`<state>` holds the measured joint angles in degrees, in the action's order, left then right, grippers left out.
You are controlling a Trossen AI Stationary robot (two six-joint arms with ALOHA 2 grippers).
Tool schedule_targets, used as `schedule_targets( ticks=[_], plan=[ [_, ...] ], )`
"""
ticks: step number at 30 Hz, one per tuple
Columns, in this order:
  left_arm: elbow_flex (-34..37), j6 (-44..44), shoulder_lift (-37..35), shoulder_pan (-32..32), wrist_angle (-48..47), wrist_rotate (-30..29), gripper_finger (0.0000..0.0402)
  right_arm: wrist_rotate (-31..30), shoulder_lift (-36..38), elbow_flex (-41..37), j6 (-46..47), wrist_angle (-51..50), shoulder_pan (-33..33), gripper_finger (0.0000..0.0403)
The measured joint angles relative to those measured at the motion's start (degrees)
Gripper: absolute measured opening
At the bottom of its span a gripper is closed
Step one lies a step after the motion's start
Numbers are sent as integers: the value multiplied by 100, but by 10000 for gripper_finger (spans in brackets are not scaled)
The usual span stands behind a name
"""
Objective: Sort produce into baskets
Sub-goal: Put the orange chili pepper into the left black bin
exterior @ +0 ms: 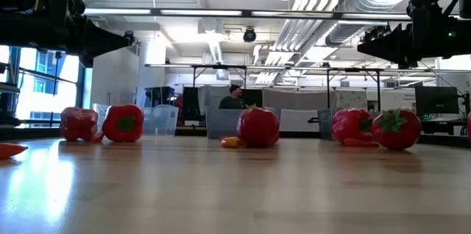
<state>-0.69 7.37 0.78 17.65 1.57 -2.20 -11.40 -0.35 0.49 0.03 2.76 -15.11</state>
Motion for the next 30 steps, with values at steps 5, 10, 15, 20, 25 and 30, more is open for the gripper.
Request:
schedule_targets(
  ticks=[5, 10, 15, 20, 25, 30],
  plan=[
    [-2, -92, 256, 0, 106, 178, 0, 0, 1, 0, -2, 0, 0, 0],
    [0, -11, 1091, -9, 346, 370, 0, 1, 0, 0, -1, 0, 0, 0],
    [0, -8, 2230, -9, 1073, 363, 0, 0, -1, 0, 0, 0, 0, 0],
    [-207, -13, 3366, -9, 1490, 367, 0, 2, -1, 0, 1, 0, 0, 0],
    [-831, -332, 4368, -9, 1513, 576, 0, 2, 1, 0, 1, 0, 0, 0],
    [-1506, -769, 5280, -9, 1479, 1017, 0, 2, -1, 0, -1, 0, 0, 0]
  ],
)
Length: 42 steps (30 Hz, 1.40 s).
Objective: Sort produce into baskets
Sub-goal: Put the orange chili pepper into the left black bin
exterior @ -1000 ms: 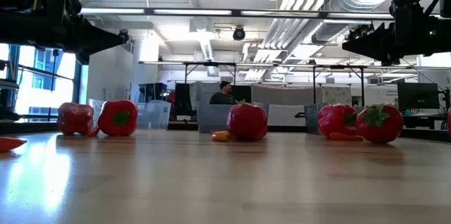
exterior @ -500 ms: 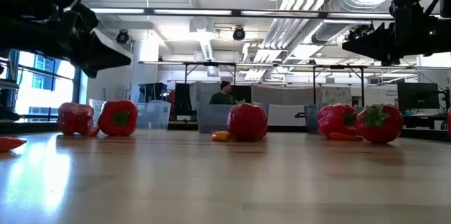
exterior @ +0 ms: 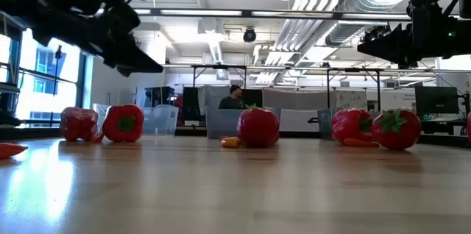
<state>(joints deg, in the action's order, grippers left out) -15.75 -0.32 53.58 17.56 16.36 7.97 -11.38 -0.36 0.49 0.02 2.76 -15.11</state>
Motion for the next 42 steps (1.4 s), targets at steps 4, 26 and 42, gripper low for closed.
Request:
schedule_targets(
  ticks=[4, 26, 42],
  plan=[
    [-451, -235, 701, -4, 2, 223, 0, 0, 0, 0, -1, 0, 0, 0],
    [-2930, 139, 3862, -547, -664, 264, 89, -2, 0, 0, 1, 0, 0, 0],
    [-3309, 867, 4690, -974, -1300, -1060, 142, 0, 0, 0, 0, -2, 0, 0]
  ],
)
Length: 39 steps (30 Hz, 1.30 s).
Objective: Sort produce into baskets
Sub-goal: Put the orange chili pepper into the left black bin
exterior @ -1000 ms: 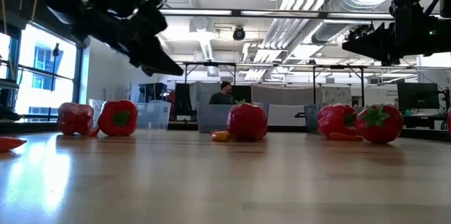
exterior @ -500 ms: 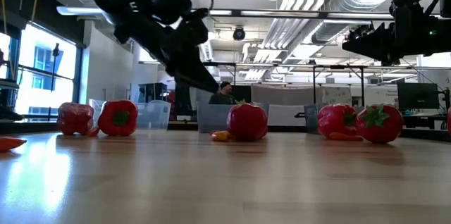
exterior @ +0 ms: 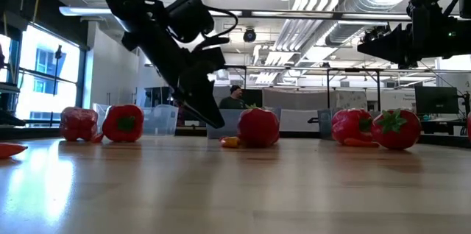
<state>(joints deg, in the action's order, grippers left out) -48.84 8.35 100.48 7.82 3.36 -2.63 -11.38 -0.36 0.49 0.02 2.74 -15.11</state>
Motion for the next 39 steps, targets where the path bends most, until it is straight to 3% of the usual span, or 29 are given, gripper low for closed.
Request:
schedule_targets(
  ticks=[12, 29, 39],
  plan=[
    [-2, -68, 383, 173, 391, -22, 142, -2, 0, 0, 1, 2, 0, 0],
    [-2, -1585, 399, 459, 392, 354, 142, -1, 0, 0, 0, 2, 0, 0],
    [-2, -1656, 431, 491, 396, 700, 137, -1, 0, 0, 1, 2, 0, 0]
  ],
)
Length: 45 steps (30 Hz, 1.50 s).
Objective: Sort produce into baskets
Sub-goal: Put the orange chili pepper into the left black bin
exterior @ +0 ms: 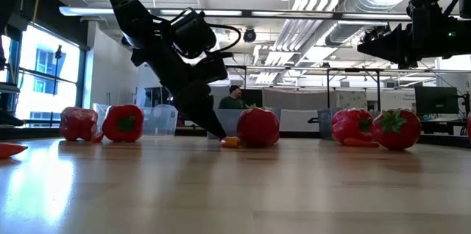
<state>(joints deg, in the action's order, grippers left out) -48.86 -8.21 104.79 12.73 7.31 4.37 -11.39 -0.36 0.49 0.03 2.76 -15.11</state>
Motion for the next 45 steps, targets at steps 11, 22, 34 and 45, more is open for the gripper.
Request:
schedule_targets(
  ticks=[11, 22, 34, 45],
  plan=[
    [4, -142, 177, 48, 92, 55, 115, 1, 0, 0, 0, -1, 0, 0],
    [4, -594, 177, 129, 131, 80, 61, -1, 0, 0, -2, 0, 0, 0],
    [-8, -700, 167, 127, -40, 118, 3, 0, 0, 0, 0, -1, 0, 0],
    [9, -370, -560, 240, -1322, -594, 3, 0, 0, 0, -1, -1, 0, 0]
  ],
)
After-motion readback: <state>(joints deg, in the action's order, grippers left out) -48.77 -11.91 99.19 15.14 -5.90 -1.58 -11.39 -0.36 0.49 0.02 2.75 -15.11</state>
